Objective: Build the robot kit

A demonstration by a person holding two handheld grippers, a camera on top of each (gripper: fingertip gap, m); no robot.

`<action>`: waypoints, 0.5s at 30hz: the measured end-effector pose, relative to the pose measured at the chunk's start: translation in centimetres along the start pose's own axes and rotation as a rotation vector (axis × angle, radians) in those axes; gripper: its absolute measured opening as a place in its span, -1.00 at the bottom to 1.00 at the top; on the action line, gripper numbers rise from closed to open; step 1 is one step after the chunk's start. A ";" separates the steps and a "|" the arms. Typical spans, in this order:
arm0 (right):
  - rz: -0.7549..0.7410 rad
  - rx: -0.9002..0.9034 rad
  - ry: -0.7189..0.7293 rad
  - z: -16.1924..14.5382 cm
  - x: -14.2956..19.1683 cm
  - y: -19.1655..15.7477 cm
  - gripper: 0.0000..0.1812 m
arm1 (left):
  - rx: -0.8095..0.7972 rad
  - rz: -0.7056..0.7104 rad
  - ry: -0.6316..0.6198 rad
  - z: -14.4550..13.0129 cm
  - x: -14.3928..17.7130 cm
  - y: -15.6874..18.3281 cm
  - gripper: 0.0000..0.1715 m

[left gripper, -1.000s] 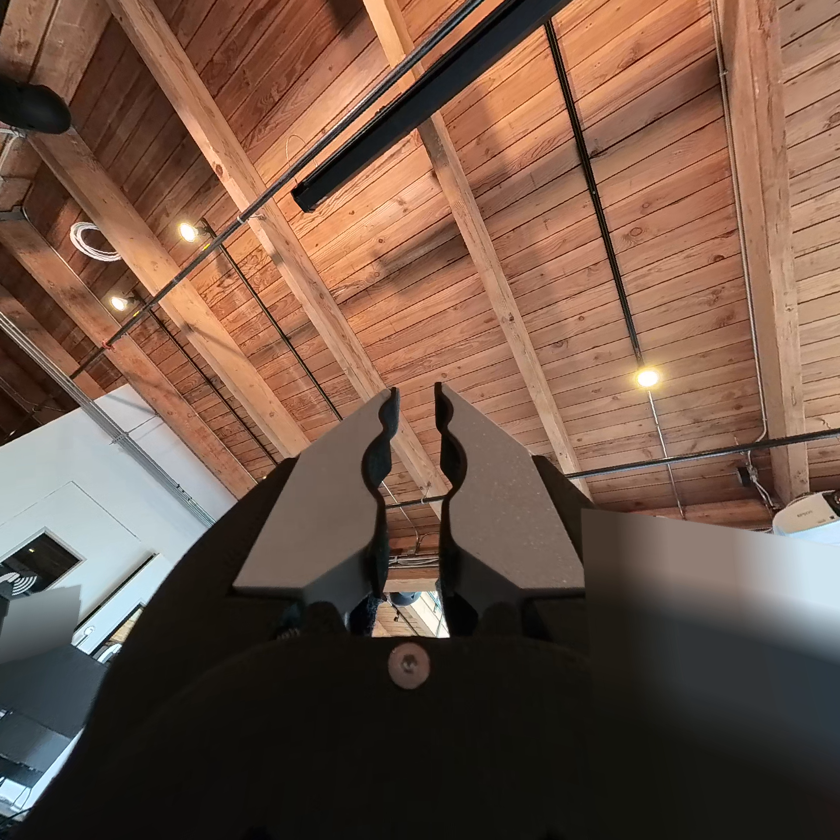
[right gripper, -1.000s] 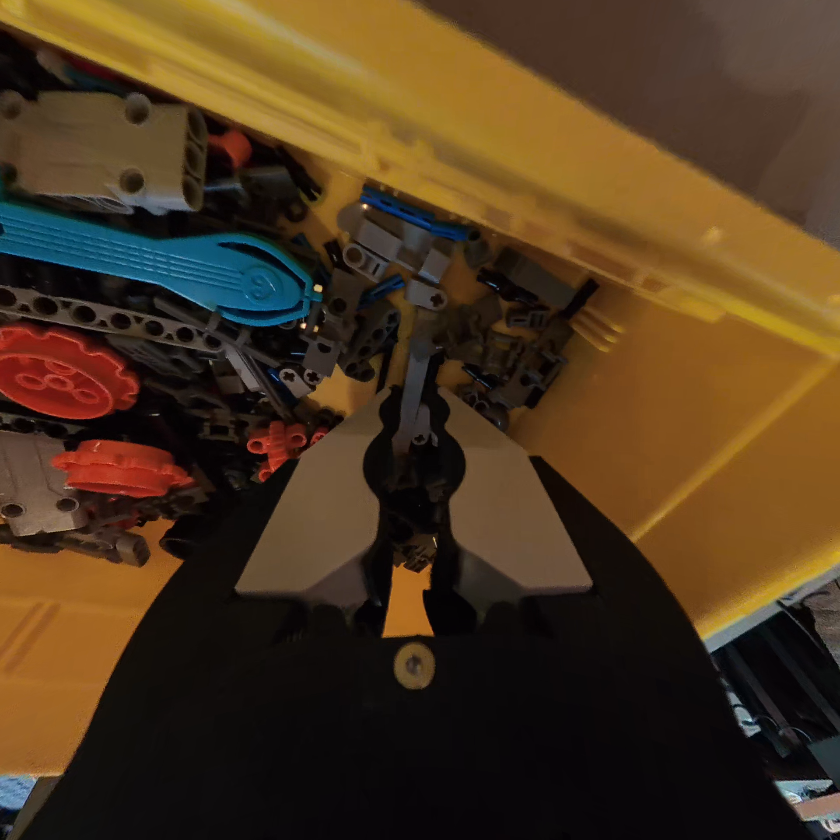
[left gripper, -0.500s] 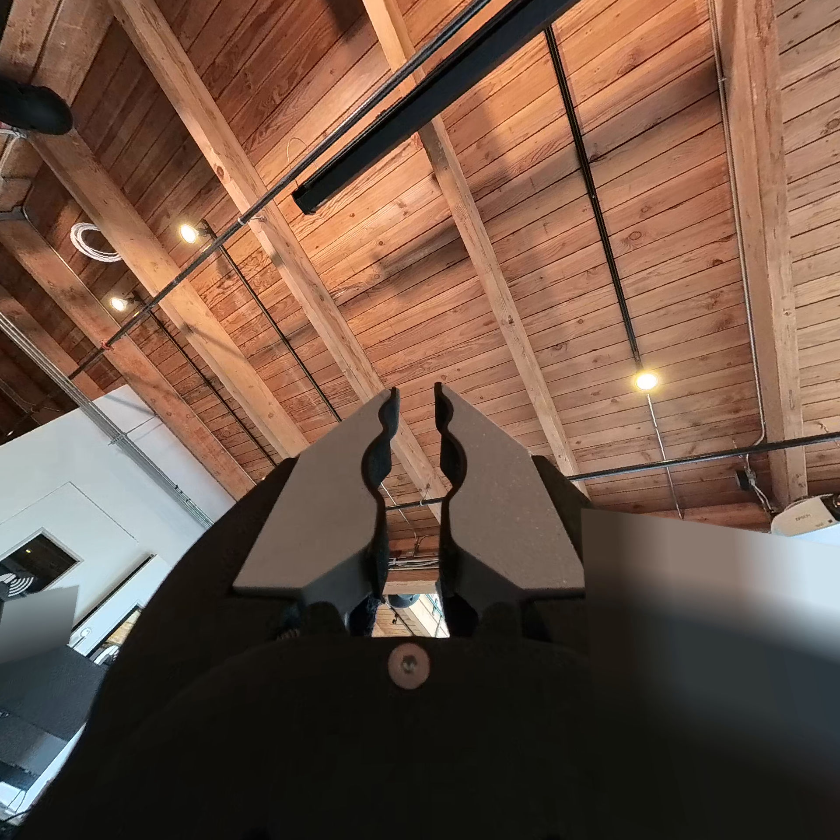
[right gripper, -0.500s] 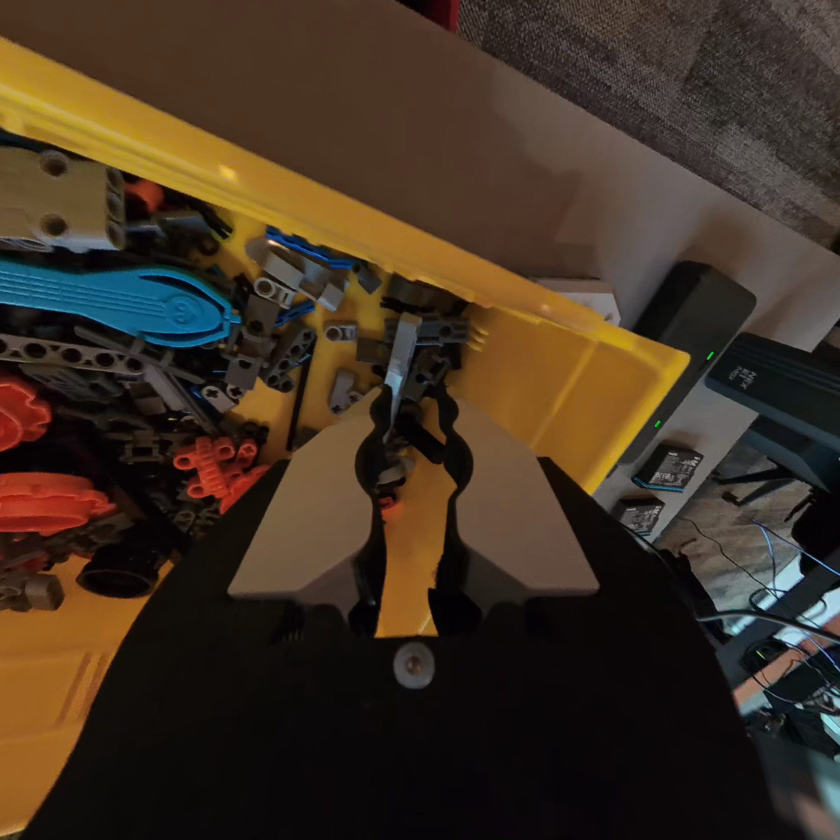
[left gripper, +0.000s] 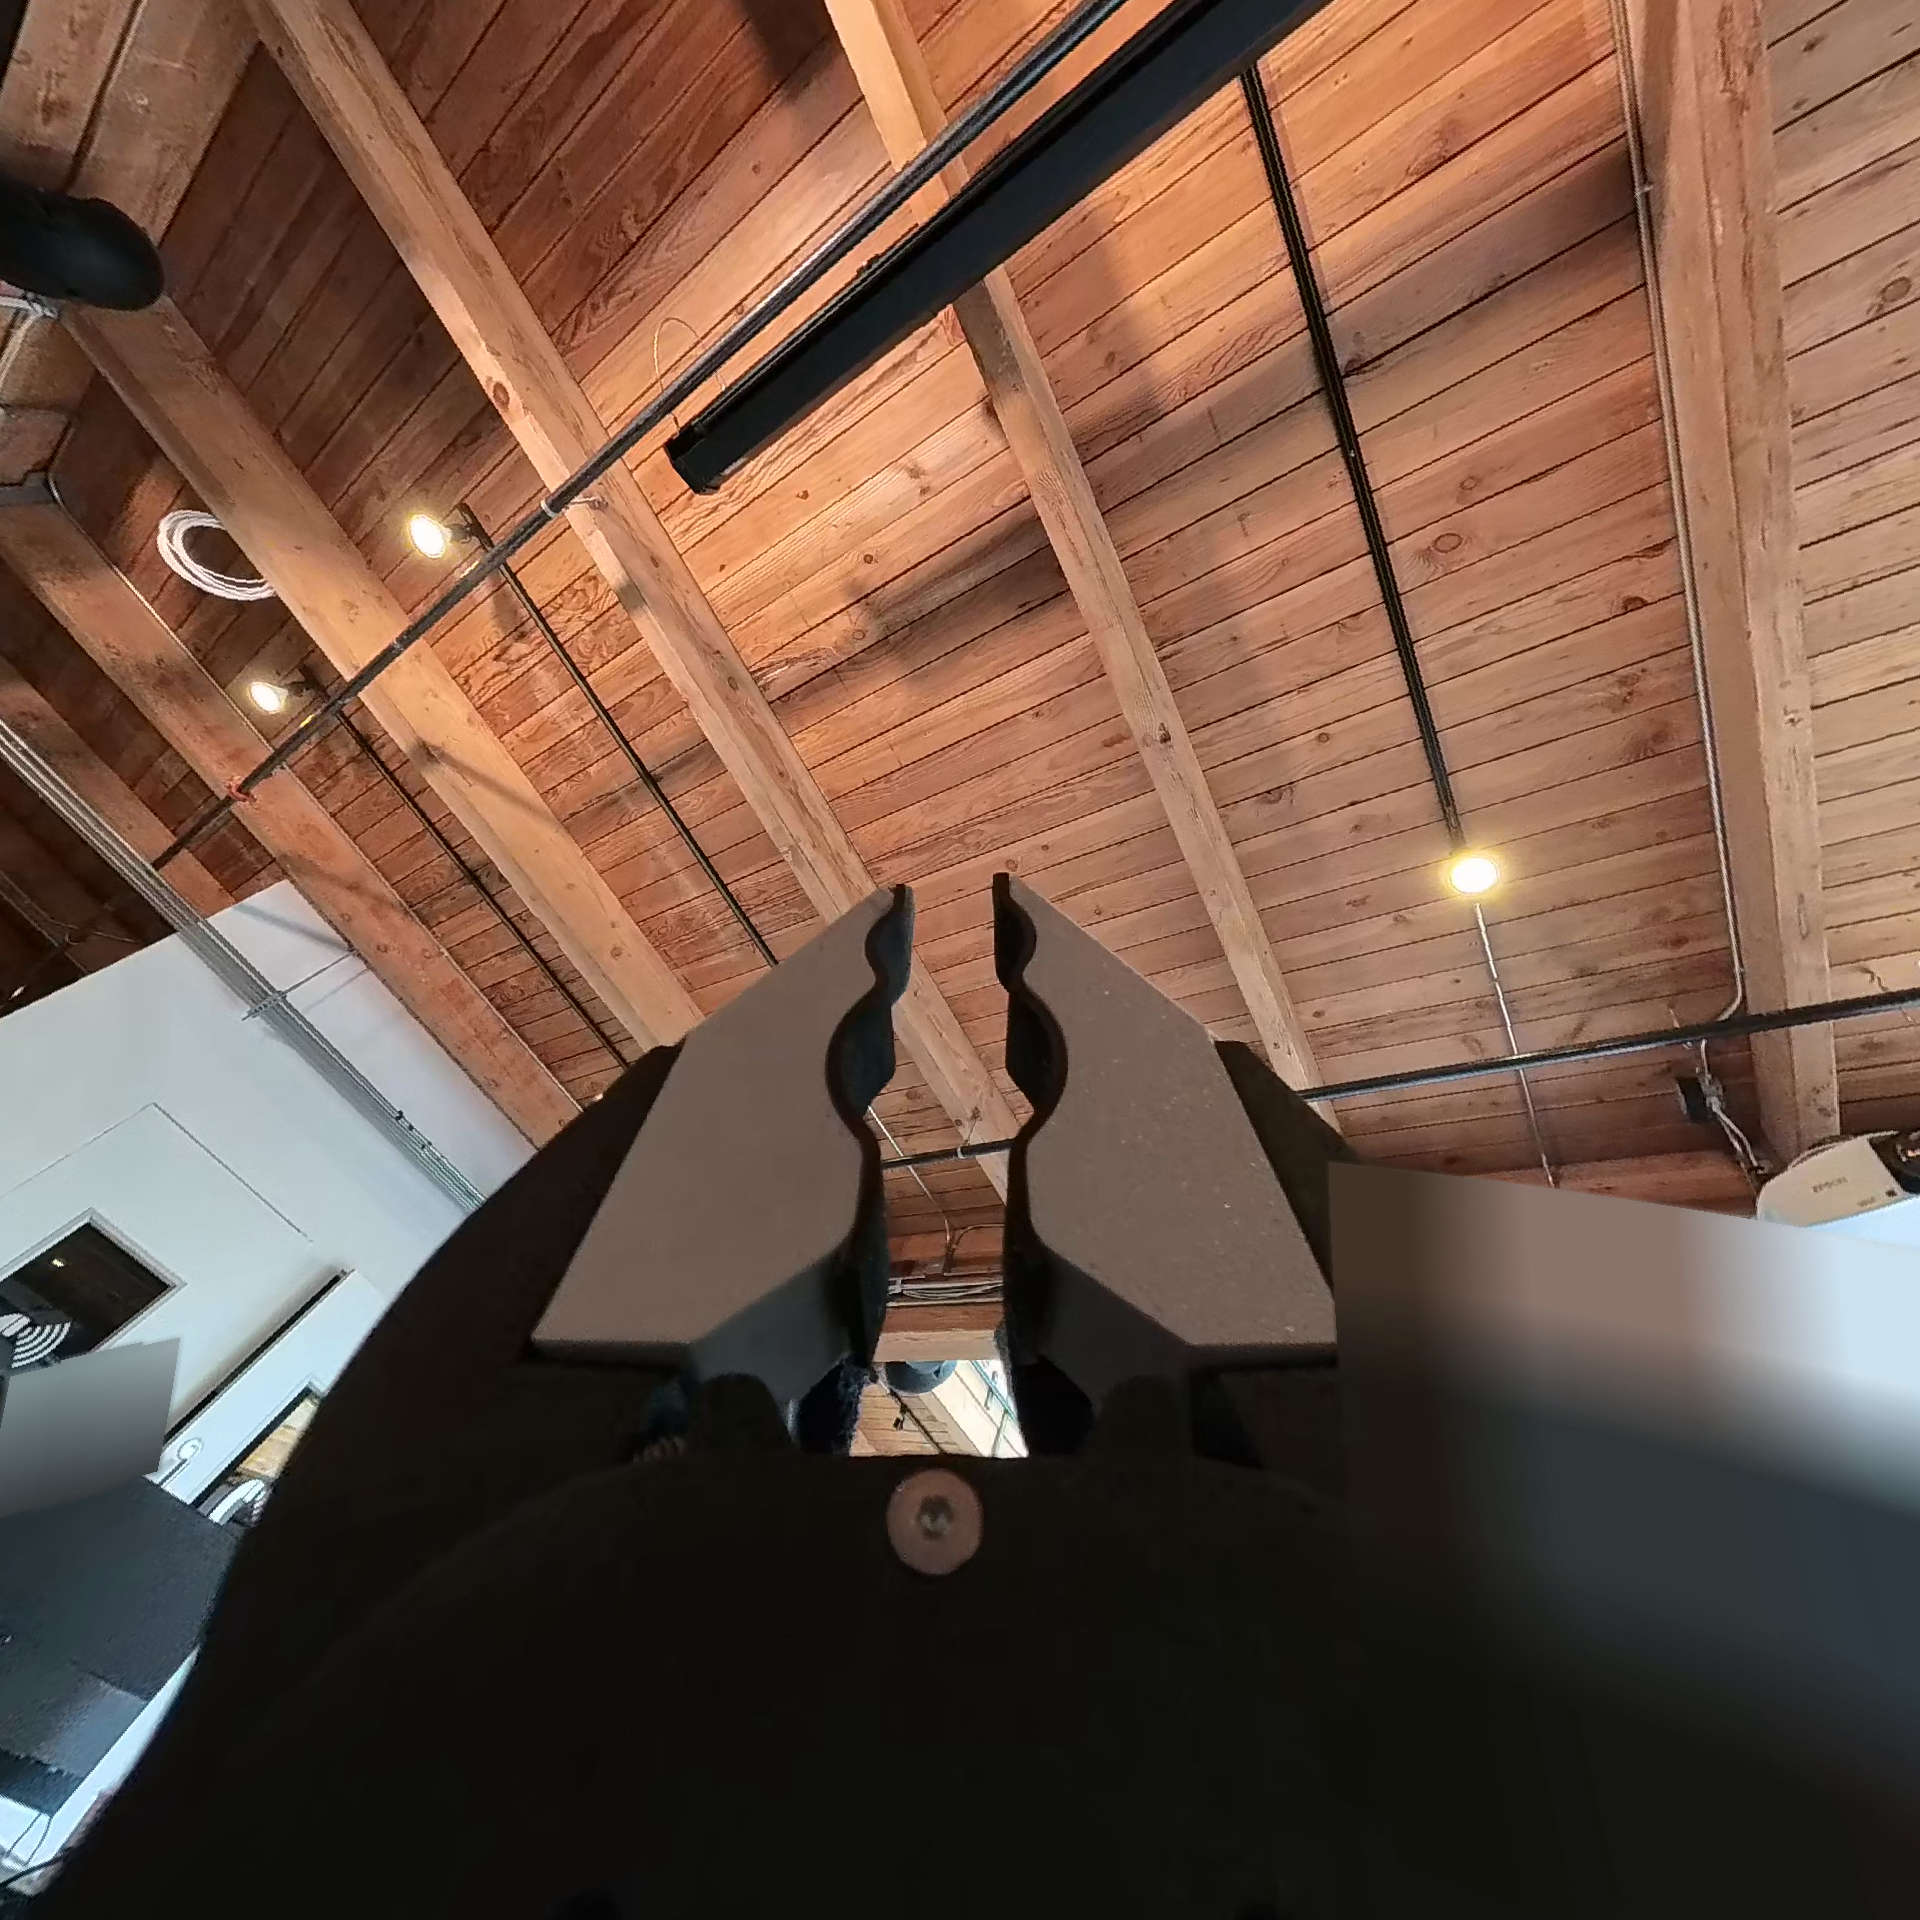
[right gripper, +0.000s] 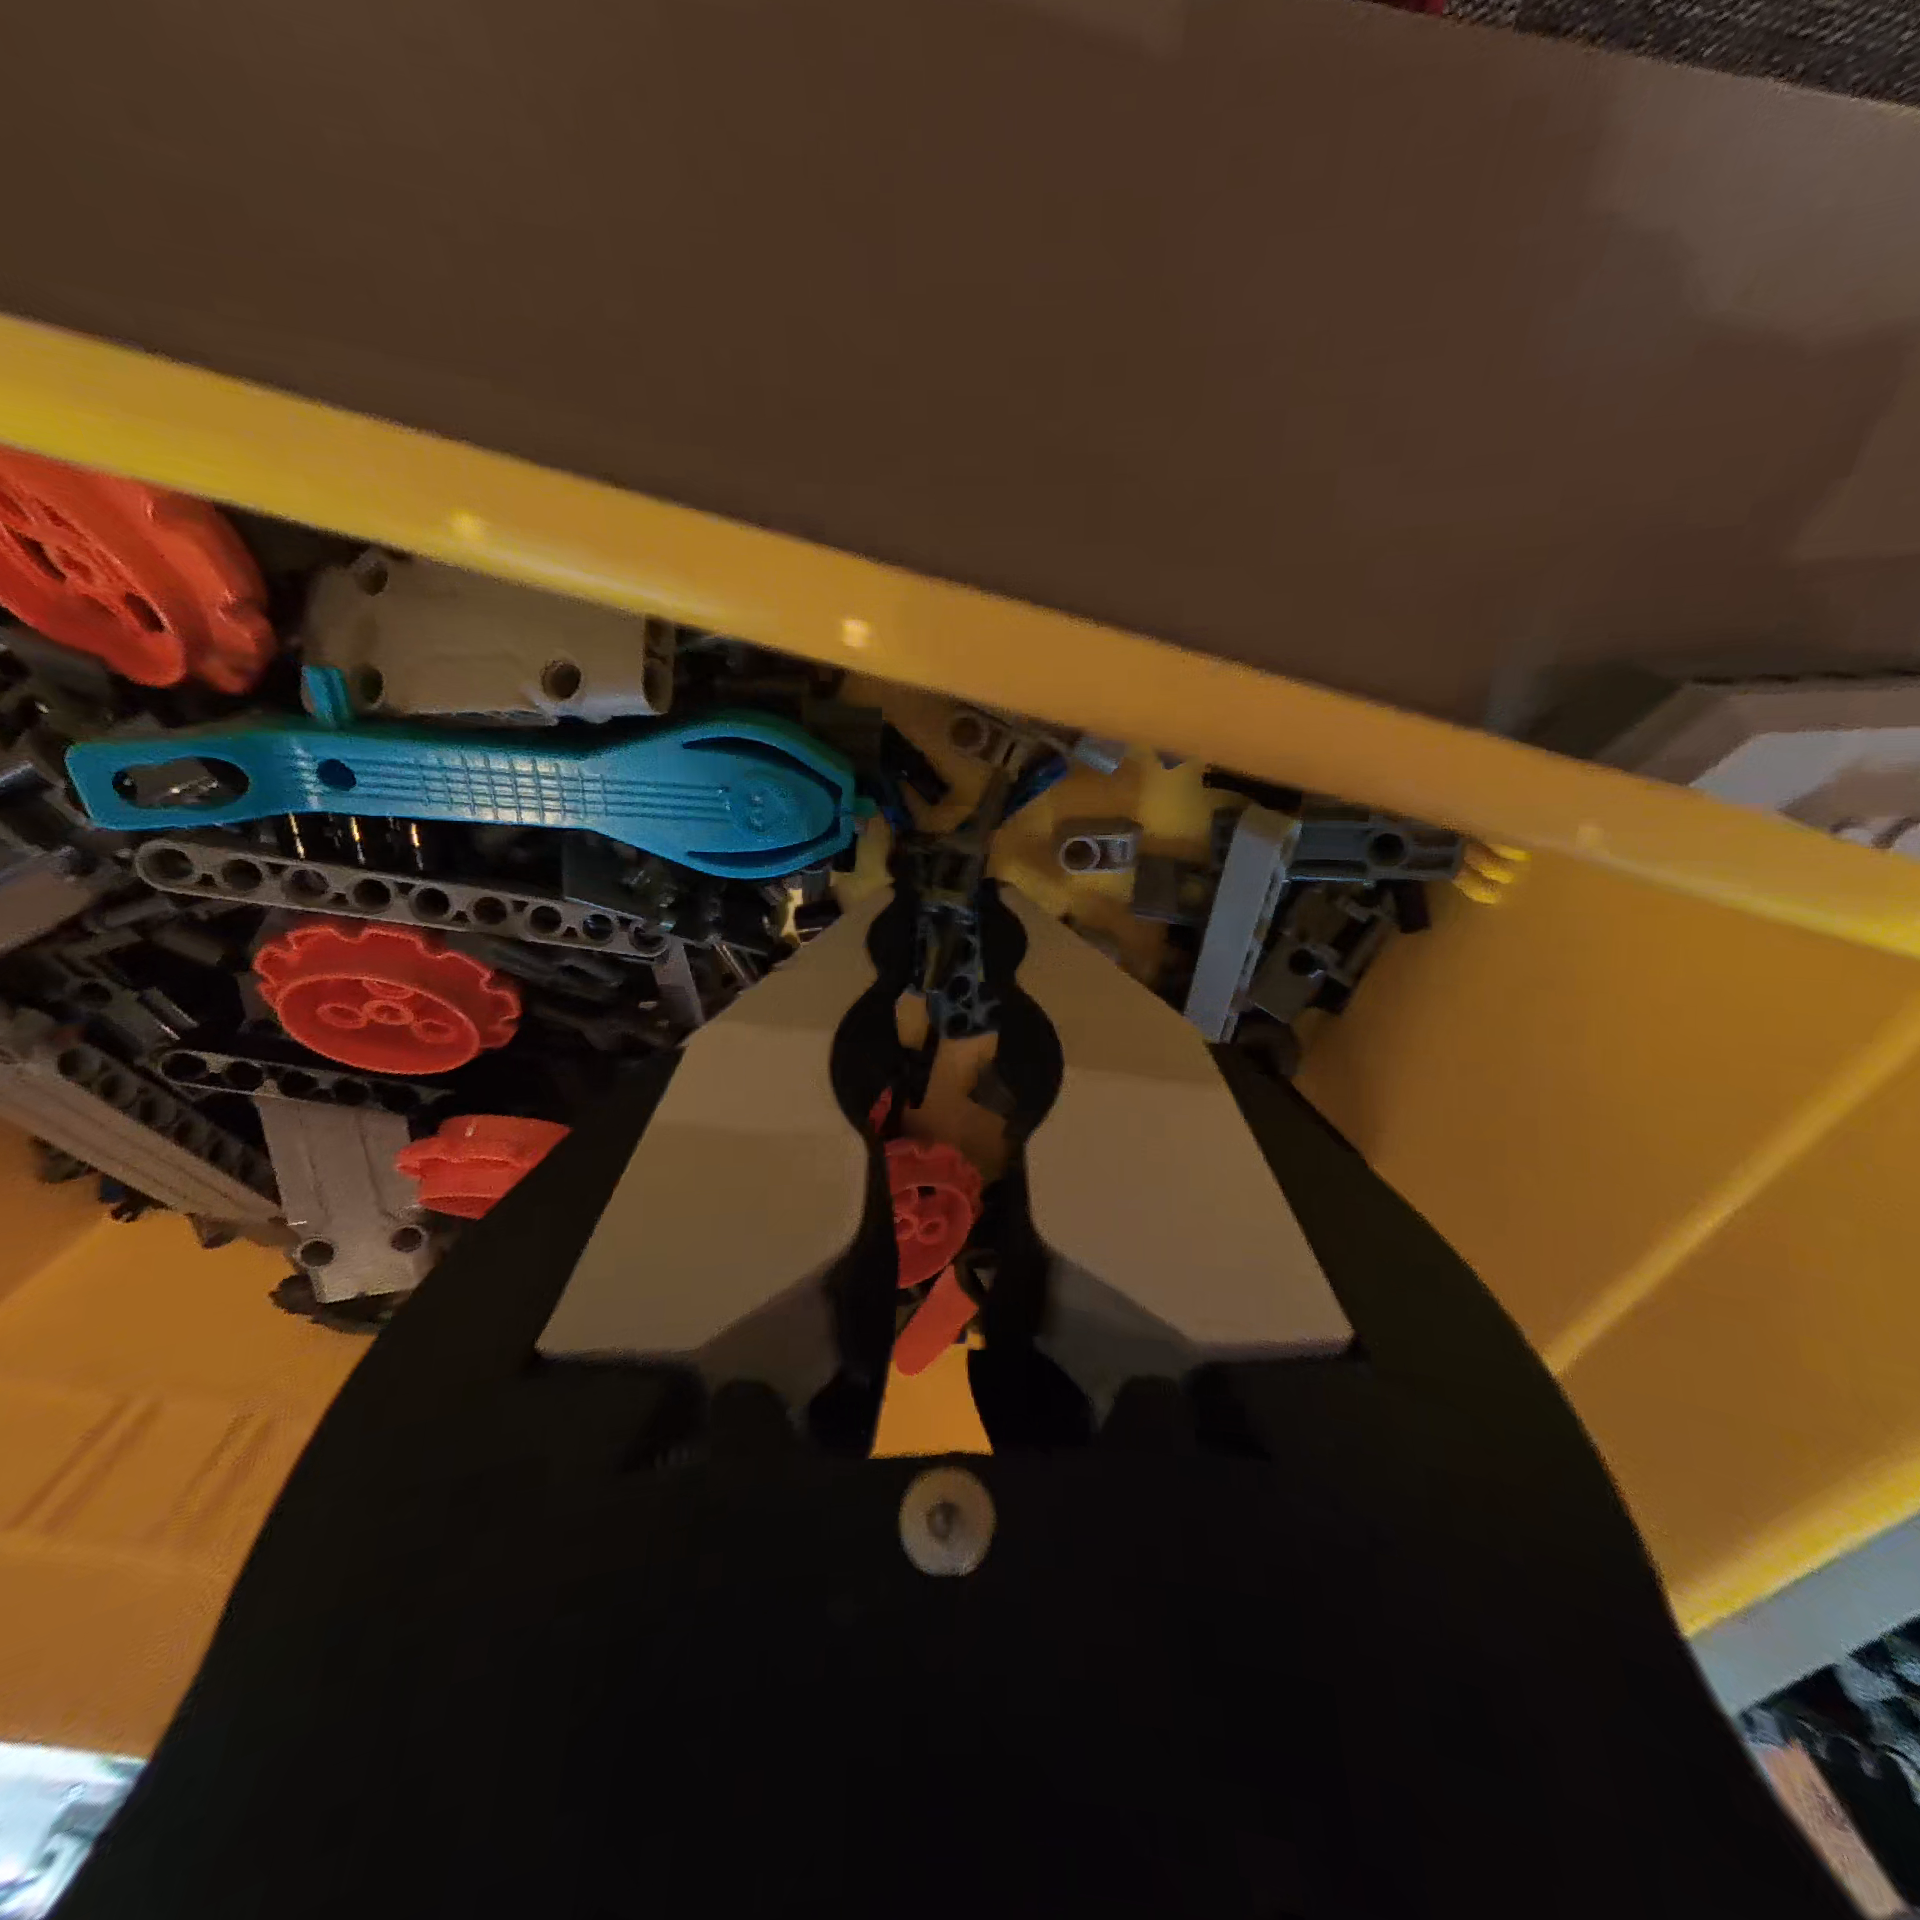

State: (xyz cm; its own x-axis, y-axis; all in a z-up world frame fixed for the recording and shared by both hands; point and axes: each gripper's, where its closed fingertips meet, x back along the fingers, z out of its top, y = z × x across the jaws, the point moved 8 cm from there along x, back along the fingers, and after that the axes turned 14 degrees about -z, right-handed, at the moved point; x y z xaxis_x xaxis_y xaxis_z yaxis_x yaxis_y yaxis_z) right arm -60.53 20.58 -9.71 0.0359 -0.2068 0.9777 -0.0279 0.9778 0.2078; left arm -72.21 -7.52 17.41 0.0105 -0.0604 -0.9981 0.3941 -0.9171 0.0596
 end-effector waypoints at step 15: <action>-0.323 0.019 0.024 -1.2 2.4 4.8 -0.79 | -0.005 0.002 -0.006 -0.2 -0.1 0.0 -0.85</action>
State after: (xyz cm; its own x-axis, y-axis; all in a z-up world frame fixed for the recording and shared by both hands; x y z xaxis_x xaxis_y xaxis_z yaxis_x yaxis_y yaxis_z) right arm -59.37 24.85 -6.43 0.0692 -0.5052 0.8602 -0.0298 0.8608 0.5080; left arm -72.04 -7.43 17.47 0.0053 -0.0645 -0.9979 0.3982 -0.9153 0.0613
